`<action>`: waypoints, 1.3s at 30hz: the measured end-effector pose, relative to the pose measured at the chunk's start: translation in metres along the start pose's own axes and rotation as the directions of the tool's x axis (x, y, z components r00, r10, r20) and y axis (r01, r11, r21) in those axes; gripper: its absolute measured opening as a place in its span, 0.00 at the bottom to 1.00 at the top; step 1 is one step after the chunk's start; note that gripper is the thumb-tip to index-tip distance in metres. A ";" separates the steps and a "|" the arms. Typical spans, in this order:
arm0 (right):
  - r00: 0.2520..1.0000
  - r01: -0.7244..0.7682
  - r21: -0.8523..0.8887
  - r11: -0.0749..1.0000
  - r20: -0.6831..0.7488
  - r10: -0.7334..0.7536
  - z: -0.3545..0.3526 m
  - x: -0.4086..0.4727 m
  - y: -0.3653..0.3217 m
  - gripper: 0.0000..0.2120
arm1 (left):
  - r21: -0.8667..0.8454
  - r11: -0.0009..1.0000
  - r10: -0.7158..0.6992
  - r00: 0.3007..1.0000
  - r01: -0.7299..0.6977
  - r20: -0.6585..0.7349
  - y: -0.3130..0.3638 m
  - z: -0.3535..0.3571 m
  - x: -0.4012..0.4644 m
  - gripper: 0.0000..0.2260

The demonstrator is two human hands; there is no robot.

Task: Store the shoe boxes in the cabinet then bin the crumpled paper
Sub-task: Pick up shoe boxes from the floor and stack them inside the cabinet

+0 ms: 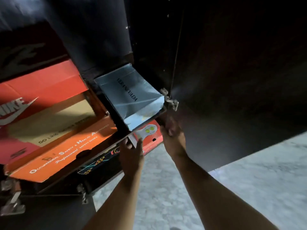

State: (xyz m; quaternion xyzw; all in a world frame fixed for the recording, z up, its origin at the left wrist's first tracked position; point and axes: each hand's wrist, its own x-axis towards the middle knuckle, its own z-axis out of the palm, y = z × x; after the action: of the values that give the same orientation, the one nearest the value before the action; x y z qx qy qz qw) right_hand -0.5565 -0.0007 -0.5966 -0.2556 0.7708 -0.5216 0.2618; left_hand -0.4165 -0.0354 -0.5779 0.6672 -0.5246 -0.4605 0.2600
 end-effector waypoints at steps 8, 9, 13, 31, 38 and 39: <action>0.829 -0.549 -0.073 0.833 -0.176 0.531 -0.208 -0.187 0.161 0.20 | 0.391 0.908 -0.124 0.791 -0.153 0.598 -0.096 0.050 -0.180 0.22; 0.785 -0.602 -0.048 0.797 -0.219 0.579 -0.238 -0.213 0.182 0.20 | 0.417 0.890 -0.163 0.723 -0.187 0.671 -0.108 0.065 -0.208 0.22; 0.559 -0.775 0.064 0.628 -0.394 0.730 -0.356 -0.308 0.261 0.20 | 0.502 0.797 -0.308 0.488 -0.337 0.817 -0.138 0.133 -0.311 0.21; 0.177 -0.726 0.528 0.441 -0.476 0.861 -0.695 -0.350 0.575 0.28 | 0.479 0.729 -0.422 0.230 -0.489 0.877 -0.270 0.569 -0.571 0.26; 0.171 -0.634 0.631 0.447 -0.449 0.877 -0.674 -0.326 0.654 0.38 | 0.476 0.841 -0.432 0.211 -0.259 0.877 -0.344 0.647 -0.584 0.23; 0.166 -0.608 0.647 0.461 -0.464 0.870 -0.668 -0.328 0.656 0.33 | 0.457 0.857 -0.411 0.217 -0.238 0.885 -0.350 0.642 -0.583 0.23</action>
State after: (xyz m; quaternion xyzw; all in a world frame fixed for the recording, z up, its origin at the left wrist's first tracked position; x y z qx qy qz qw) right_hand -0.8434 0.8792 -0.9540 0.4481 0.7285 -0.4881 0.1737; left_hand -0.8394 0.7102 -0.9523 0.3024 -0.6283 -0.6328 -0.3366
